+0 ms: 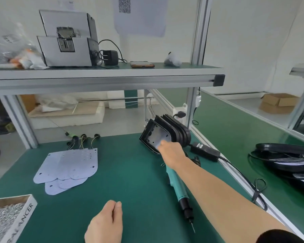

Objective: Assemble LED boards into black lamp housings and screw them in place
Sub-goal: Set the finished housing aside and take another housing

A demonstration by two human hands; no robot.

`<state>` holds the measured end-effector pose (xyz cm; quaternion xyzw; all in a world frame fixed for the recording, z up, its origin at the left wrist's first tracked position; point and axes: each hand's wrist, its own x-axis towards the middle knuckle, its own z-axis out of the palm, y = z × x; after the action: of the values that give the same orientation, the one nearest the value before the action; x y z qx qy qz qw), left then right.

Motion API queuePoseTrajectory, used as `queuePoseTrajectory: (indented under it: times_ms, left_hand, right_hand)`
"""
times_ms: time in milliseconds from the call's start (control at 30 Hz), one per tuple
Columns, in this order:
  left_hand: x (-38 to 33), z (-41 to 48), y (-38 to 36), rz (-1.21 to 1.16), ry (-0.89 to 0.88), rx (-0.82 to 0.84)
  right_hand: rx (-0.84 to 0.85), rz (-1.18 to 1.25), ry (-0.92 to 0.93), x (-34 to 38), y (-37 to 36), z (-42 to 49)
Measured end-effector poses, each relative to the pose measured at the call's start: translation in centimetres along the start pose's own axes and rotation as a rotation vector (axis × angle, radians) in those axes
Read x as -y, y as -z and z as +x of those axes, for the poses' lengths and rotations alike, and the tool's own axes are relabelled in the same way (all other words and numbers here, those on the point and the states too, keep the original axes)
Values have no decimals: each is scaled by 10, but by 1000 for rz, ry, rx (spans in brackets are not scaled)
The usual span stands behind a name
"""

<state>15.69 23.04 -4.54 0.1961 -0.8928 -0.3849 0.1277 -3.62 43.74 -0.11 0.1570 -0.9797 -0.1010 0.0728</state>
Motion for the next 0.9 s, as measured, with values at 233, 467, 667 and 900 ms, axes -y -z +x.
queuePoseTrajectory:
  times_ms: [233,467,667,900]
  left_hand:
    - [9,3,-3,32,-24,2]
    - [13,4,-5,18,-41,18]
    - [18,7,-3,-119,-49,24]
    - [14,18,10,-505,139,63]
  right_hand:
    - [-44,-72,59,-1,0,3]
    - [-191,125,81,43,25,-32]
    - [-257,333,147,94,35,-97]
    - [-312,359,128,146,25,-162]
